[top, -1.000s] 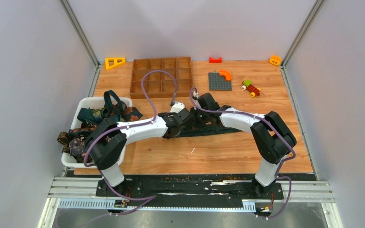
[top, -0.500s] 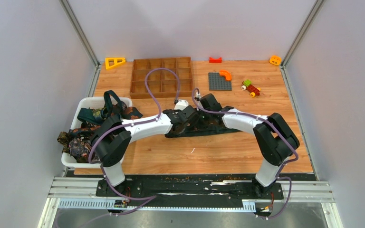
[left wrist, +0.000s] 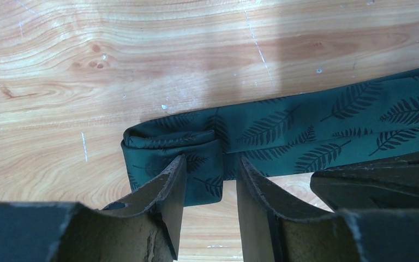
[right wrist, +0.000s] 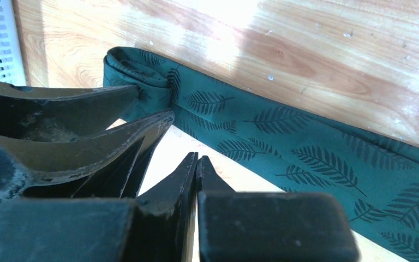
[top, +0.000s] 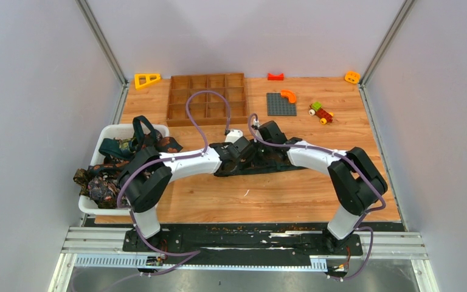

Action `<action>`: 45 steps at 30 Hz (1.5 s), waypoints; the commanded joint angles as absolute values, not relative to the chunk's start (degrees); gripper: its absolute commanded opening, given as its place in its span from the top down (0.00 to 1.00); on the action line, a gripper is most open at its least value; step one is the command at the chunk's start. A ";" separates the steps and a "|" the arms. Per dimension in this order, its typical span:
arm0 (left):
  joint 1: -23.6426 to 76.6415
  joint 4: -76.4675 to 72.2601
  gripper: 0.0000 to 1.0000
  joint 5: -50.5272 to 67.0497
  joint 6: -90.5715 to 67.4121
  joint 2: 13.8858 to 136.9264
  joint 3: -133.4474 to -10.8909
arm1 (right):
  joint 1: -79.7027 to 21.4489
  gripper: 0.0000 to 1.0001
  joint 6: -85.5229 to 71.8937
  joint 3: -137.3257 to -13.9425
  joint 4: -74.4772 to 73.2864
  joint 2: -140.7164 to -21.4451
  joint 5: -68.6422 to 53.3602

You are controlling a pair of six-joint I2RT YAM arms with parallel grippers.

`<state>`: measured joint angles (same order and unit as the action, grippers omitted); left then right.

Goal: Roll the ties
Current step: Roll the tie at the center of the board.

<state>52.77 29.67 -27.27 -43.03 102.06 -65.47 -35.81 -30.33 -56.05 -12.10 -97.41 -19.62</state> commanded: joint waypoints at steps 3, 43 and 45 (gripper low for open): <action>52.03 24.58 0.57 -25.97 -45.11 98.02 -62.52 | -35.64 0.97 -32.20 -54.45 -6.80 -94.50 -22.73; 44.86 18.63 0.87 -20.47 -45.49 83.96 -50.76 | -40.76 0.78 -39.68 -63.01 1.92 -109.92 -29.27; 44.67 18.78 0.85 -20.34 -45.36 83.33 -50.55 | -40.72 0.79 -39.55 -63.45 1.72 -110.38 -29.27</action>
<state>45.30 18.90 -19.97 -45.10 86.02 -51.03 -40.32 -39.27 -60.55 0.91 -109.58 -29.06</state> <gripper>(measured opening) 0.133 0.223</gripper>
